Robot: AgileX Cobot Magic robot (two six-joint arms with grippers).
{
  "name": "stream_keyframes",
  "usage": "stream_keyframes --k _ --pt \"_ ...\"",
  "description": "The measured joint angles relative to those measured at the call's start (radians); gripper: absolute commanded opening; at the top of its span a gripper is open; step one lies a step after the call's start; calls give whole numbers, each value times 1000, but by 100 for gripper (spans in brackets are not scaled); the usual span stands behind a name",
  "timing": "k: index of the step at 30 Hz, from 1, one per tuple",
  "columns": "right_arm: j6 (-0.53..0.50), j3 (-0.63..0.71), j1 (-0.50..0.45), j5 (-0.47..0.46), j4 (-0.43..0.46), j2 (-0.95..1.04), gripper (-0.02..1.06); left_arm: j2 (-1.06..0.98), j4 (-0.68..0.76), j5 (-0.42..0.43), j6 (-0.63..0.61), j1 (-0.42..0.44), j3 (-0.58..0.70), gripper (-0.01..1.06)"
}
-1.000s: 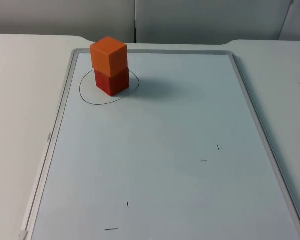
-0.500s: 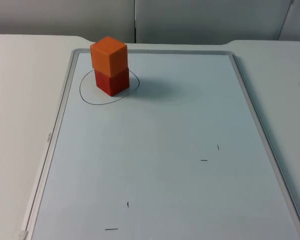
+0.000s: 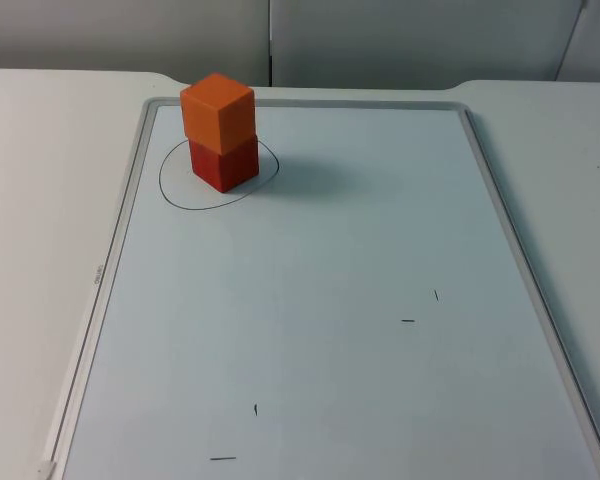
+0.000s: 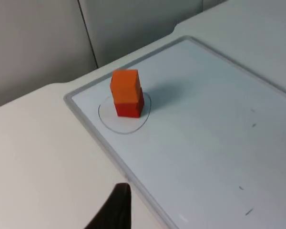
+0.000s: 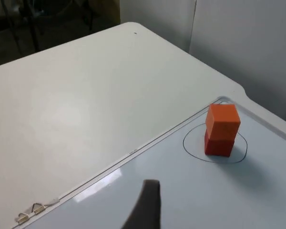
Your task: Pick up one cube with the left hand and another cube with the right hand. First place the cube in the right hand at the target position, then stack the cube in the left hand on top.
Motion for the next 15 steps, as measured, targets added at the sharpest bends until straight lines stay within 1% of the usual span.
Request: stream_keyframes --k 3,8,12,15 --pt "0 8 0 0 0 -65 77 -101 31 48 -23 0 73 105" --pt "0 8 0 4 0 -137 77 -208 81 101 -103 0 138 105" --pt "0 8 0 22 0 -163 77 -283 119 111 -162 0 185 105" --pt "2 8 0 38 0 -163 77 -296 129 114 -181 0 200 105"
